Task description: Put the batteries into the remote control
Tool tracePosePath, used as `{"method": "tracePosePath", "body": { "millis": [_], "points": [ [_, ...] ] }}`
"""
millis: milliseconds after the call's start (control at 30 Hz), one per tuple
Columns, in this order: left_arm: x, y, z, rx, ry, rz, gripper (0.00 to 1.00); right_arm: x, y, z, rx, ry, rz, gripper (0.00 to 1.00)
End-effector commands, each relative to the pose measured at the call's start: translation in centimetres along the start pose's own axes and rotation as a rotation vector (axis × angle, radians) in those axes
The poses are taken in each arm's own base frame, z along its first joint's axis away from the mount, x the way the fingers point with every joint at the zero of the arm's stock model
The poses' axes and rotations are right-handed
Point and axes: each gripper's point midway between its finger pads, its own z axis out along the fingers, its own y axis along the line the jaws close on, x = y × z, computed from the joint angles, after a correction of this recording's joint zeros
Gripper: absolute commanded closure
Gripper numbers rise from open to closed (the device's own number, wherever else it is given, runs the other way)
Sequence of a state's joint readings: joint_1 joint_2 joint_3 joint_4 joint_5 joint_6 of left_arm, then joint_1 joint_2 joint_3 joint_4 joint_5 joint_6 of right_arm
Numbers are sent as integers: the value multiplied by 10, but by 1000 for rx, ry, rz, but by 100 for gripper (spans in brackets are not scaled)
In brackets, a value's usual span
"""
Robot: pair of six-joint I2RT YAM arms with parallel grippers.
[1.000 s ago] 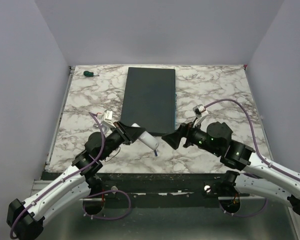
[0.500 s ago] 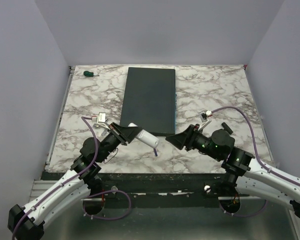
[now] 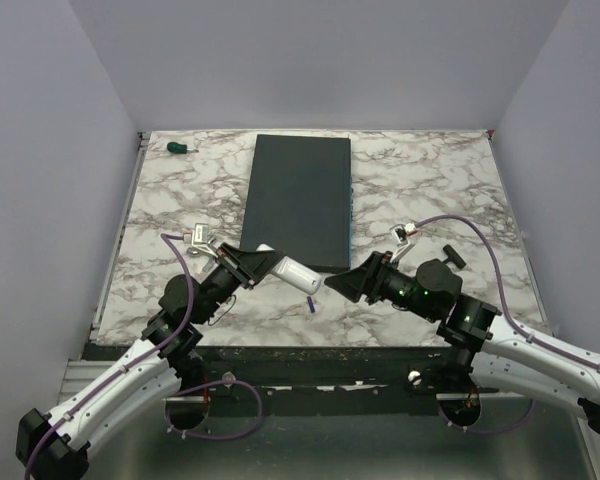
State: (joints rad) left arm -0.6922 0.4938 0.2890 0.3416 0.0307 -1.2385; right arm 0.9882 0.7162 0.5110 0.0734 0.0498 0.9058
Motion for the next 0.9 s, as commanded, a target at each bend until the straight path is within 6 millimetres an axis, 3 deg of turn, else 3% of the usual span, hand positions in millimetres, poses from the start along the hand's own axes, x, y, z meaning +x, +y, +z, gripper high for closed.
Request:
{"method": "tracePosePath", "body": {
  "millis": [0,200,867],
  "points": [
    [-5,-20,0,78,-10,-69,100,8,11,1,-72,37,-7,31],
    [-8,-24,-1,87,-20,-69,100,8,23,1,-138,38,1,39],
    [-6,-31,-1,125,-7,-101,100,11,21,6,-158,22,55,45]
  ]
}}
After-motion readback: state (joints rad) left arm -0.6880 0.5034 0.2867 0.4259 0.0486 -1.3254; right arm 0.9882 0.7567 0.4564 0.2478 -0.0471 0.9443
